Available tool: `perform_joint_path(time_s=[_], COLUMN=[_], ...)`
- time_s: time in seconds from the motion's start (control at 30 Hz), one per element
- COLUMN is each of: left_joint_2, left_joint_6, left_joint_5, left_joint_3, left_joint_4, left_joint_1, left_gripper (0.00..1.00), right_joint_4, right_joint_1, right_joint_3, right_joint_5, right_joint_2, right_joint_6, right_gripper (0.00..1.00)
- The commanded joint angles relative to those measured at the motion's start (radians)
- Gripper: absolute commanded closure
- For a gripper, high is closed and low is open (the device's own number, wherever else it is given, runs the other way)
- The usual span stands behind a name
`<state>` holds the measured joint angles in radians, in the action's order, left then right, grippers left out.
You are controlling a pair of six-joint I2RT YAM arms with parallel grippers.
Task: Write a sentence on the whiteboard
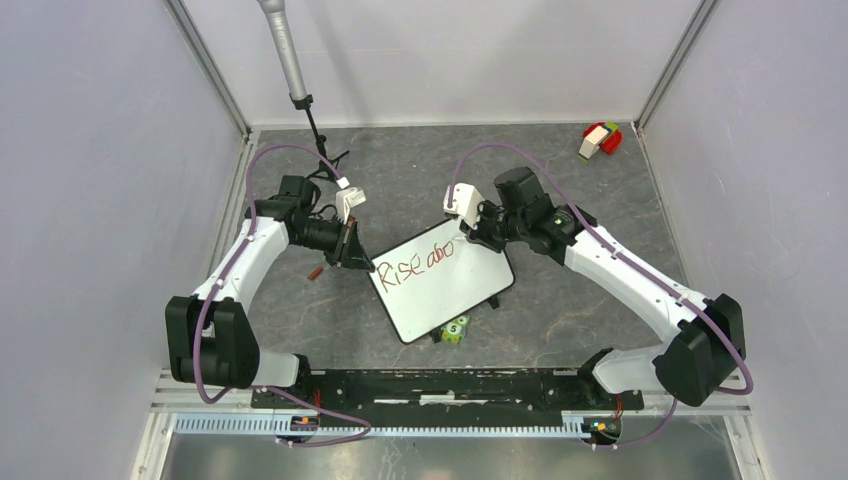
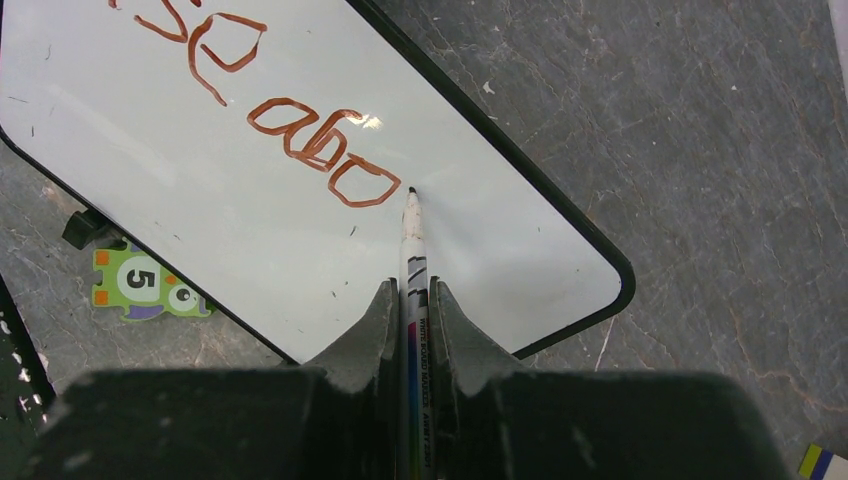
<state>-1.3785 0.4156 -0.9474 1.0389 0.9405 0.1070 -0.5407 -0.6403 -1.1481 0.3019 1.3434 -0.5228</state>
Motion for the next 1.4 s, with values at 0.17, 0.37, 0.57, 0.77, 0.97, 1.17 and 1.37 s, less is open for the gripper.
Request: perform_joint_path(time_s=[0.17, 0.37, 0.57, 0.77, 0.97, 1.17, 1.37], left_joint_2=[-0.003, 0.002, 0.005, 0.005, 0.003, -0.005, -0.007], left_joint_6=[0.007, 0.007, 0.007, 0.007, 0.007, 0.011, 0.012], left_joint_5=[0.022, 0.021, 0.022, 0.022, 0.024, 0.025, 0.023], left_joint_3=[0.021, 0.019, 0.018, 0.018, 0.019, 0.021, 0.023], left_joint_4=[-0.004, -0.004, -0.004, -0.005, -0.004, -0.004, -0.005], left_joint_1=[0.009, 0.009, 0.008, 0.008, 0.008, 0.009, 0.009], left_gripper=[0.98, 0.98, 0.98, 0.98, 0.98, 0.97, 0.97], right_joint_4=[0.038, 0.037, 0.036, 0.032, 0.033, 0.026, 0.006], right_joint_1=[0.002, 0.004, 0.004, 0.019, 0.041, 0.045, 0.045], right_joint_3=[0.061, 0.103, 0.097, 0.041, -0.015, -0.048, -0.044], right_joint_5=[-0.021, -0.033, -0.036, -0.039, -0.031, -0.028, -0.014], right_joint_2=[-0.014, -0.045, -0.049, -0.02, 0.007, 0.029, 0.008], right_joint_6=[-0.011, -0.008, -0.006, -0.011, -0.011, -0.02, -0.021], right_gripper=[1.0, 1.0, 1.0, 1.0, 1.0, 1.0, 1.0])
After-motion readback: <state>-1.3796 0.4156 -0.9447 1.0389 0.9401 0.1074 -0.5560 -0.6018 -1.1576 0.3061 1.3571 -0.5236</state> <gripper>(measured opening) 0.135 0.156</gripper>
